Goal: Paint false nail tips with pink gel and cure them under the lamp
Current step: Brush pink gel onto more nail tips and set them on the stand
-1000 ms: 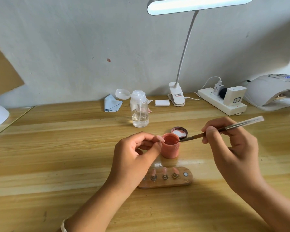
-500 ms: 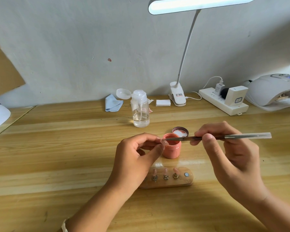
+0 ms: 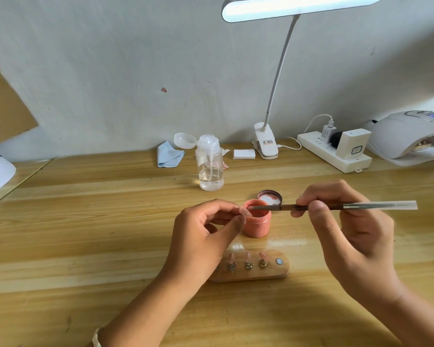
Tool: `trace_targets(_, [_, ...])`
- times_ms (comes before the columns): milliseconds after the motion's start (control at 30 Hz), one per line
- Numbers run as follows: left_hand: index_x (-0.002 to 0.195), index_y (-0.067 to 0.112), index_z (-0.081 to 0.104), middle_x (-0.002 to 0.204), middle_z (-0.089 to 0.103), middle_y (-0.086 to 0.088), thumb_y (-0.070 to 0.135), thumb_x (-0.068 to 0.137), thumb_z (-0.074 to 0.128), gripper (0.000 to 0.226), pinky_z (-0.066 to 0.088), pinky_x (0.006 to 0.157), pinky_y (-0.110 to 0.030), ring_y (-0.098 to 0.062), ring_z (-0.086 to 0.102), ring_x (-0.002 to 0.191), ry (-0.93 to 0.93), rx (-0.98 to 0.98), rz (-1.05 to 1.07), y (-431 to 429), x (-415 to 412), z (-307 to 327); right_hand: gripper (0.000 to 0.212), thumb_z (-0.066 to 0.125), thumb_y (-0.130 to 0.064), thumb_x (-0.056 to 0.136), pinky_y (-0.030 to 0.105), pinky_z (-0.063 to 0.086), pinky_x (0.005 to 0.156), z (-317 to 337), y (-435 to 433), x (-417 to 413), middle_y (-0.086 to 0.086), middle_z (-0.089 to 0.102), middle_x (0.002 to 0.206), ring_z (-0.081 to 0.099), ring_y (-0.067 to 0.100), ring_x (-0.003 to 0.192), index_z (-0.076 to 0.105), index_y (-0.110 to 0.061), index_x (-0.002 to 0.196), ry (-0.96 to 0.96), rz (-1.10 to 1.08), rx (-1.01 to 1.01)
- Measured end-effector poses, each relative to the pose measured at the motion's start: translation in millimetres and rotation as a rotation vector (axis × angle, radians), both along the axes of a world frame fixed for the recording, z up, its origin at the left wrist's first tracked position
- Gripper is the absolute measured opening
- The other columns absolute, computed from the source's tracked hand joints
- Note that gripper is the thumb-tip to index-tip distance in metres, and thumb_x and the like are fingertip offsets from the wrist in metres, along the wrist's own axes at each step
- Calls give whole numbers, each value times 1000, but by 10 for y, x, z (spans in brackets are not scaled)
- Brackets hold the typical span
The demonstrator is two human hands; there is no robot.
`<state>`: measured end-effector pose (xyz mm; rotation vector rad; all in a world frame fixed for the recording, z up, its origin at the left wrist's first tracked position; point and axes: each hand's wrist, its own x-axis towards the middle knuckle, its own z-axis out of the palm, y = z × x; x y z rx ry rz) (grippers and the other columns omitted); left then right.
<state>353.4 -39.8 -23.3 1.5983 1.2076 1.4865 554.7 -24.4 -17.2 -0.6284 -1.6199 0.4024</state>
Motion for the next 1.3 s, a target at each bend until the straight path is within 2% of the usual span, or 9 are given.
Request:
trace_targets(133, [82,25,77,78,76,8,6,81,79,19,47,64,-13,-5,69,73,0,-22,23,4,0,-15,14,53,-20,97,22,48,81,4,-26,-24,-3,69,89,70,20,87,66,-18,95,-41,34,-10])
trace_targets(233, [83,22,78,80,76,7,4,81,78,18,49,67,-15,-7,71,75,3,-21,25,6,-1,-16,15,52,-19,95,20,46,78,0,-18,-17,-4,67,82,68,17,81,65,-17,89,-39,2,-7])
trace_targets(367, [84,22,78,84,77,7,4,83,77,18,49,71,-15,-8,71,79,14,-3,11,7,4,-5,17,51,-18,93,22,46,74,-2,2,7,-6,63,76,64,17,74,64,-15,81,-5,-63,-13])
trace_targets(600, [84,27,78,77,76,8,6,81,79,22,47,65,-16,-6,69,73,20,-30,31,9,3,-22,15,52,-19,97,22,48,78,-8,-34,-20,2,68,86,70,19,82,65,-13,92,-36,23,15])
trace_targets(767, [82,26,79,79,76,9,5,81,78,21,47,66,-12,-6,70,75,29,-15,29,1,2,-13,15,53,-18,94,20,47,76,-9,-29,-19,-2,65,83,67,17,79,65,-14,87,-57,-11,14])
trace_targets(900, [82,25,78,79,76,8,6,81,79,19,49,67,-15,-9,70,76,42,-35,51,7,-1,-27,16,51,-17,93,24,46,74,-10,-13,3,-2,64,79,63,19,75,63,-15,82,-29,-86,27])
trace_targets(1033, [82,24,79,79,76,8,6,81,79,18,48,67,-13,-9,70,76,35,-36,44,11,-5,-26,16,51,-18,96,30,48,74,-6,-17,7,-3,65,82,66,23,77,64,-13,87,-11,-42,34])
trace_targets(1167, [82,27,78,78,76,7,6,80,78,21,48,67,-15,-9,70,74,35,-38,36,3,1,-17,15,53,-19,97,21,49,78,1,-32,-22,1,68,88,70,18,85,66,-14,92,-51,5,17])
trace_targets(1300, [81,24,79,79,76,8,5,82,77,19,50,69,-14,-8,70,76,24,-36,43,-7,11,5,17,51,-18,93,21,46,74,5,-26,-8,-2,66,79,66,16,76,64,-14,83,-43,-79,17])
